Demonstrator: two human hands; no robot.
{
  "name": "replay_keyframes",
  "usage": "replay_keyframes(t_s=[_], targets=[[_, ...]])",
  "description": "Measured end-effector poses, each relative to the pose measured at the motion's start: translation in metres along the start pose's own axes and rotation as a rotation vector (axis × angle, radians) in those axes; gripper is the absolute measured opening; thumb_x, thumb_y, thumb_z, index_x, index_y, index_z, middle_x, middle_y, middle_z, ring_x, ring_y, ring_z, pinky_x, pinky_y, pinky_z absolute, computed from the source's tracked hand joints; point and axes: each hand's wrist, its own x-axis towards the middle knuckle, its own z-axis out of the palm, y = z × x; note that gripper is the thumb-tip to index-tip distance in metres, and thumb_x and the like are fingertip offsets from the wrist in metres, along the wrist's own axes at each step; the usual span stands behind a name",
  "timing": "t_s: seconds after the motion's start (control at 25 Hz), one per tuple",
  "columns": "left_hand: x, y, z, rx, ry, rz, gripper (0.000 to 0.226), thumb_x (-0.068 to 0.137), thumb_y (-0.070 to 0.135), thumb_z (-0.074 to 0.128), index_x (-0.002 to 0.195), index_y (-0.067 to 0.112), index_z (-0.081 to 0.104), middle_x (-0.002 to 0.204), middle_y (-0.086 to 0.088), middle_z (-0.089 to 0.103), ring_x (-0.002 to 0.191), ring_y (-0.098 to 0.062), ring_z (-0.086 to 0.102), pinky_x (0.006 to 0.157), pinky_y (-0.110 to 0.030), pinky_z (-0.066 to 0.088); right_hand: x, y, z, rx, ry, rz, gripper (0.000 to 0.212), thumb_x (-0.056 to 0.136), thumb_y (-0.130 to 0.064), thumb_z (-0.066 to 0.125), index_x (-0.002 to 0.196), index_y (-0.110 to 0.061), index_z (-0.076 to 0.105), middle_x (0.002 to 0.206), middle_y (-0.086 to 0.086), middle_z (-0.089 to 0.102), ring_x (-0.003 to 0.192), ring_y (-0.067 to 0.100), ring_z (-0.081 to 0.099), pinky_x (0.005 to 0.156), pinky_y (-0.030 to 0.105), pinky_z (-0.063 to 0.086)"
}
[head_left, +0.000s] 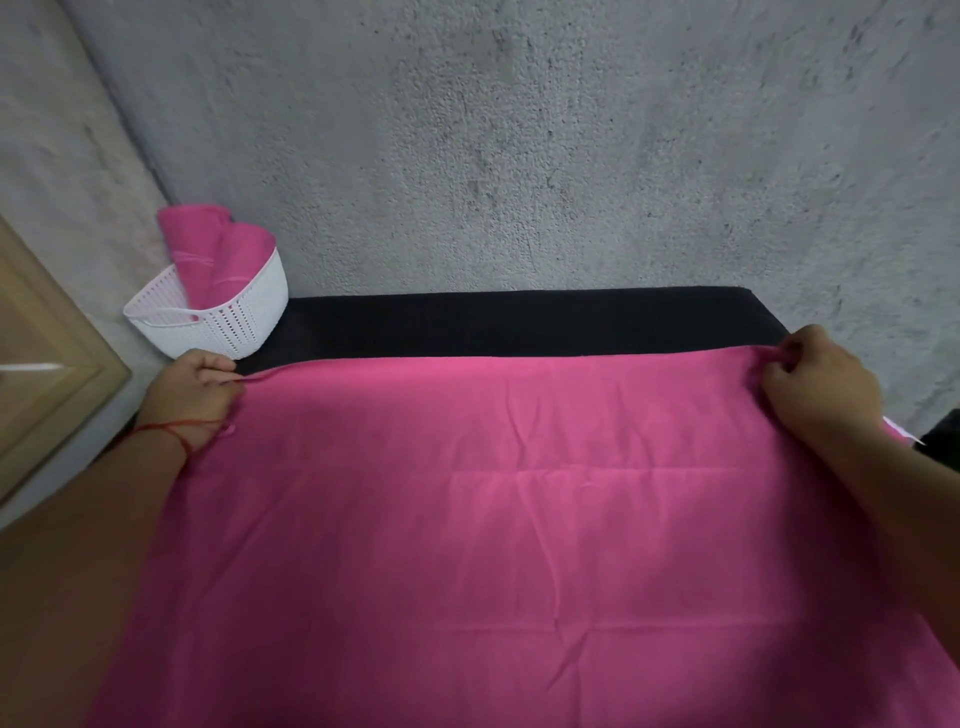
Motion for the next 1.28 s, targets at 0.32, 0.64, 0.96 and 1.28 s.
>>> replay_keyframes(t_s=[0.32,0.64,0.96,1.28], targets=[[0.023,-0.023,0.006,0.229,0.072,0.092,0.021,0.093,0.024,0.064,0.113,0.026,0.069,0.109,-0.010,0.071,0.094,-0.037,0.069,0.087,-0.050,0.059,-0.003,0.012,-0.004,0.210,0.154,0.220,0.023,0.097,-0.023,0.056,0.114,-0.011,0.065,0.110,0.024,0.071,0.106,0.046,0.064,0.089,0.050,0.051],[-0.009,0.036,0.044,0.702,0.157,0.488,0.026,0.097,0.028,0.051,0.114,0.022,0.068,0.119,-0.014,0.066,0.106,-0.046,0.058,0.088,-0.056,0.051,0.004,0.017,0.002,0.192,0.108,0.228,0.027,0.100,-0.022,0.053,0.116,-0.006,0.068,0.107,0.028,0.070,0.101,0.049,0.064,0.085,0.048,0.049],[-0.115,0.155,0.226,0.508,-0.304,0.603,0.032,0.102,0.049,0.048,0.129,0.041,0.063,0.136,0.016,0.058,0.126,-0.020,0.049,0.105,-0.046,0.041,0.004,0.024,0.002,0.222,0.119,0.235,0.022,0.101,-0.027,0.053,0.107,-0.009,0.065,0.105,0.023,0.070,0.099,0.046,0.063,0.076,0.041,0.040],[-0.107,0.148,0.233,0.381,-0.215,0.538,0.018,0.100,0.045,0.056,0.113,0.038,0.066,0.124,0.016,0.062,0.120,-0.019,0.052,0.102,-0.043,0.039,0.025,0.022,-0.011,0.018,0.010,0.170,0.028,0.105,-0.034,0.045,0.118,-0.015,0.060,0.111,0.025,0.067,0.101,0.048,0.064,0.084,0.049,0.049]])
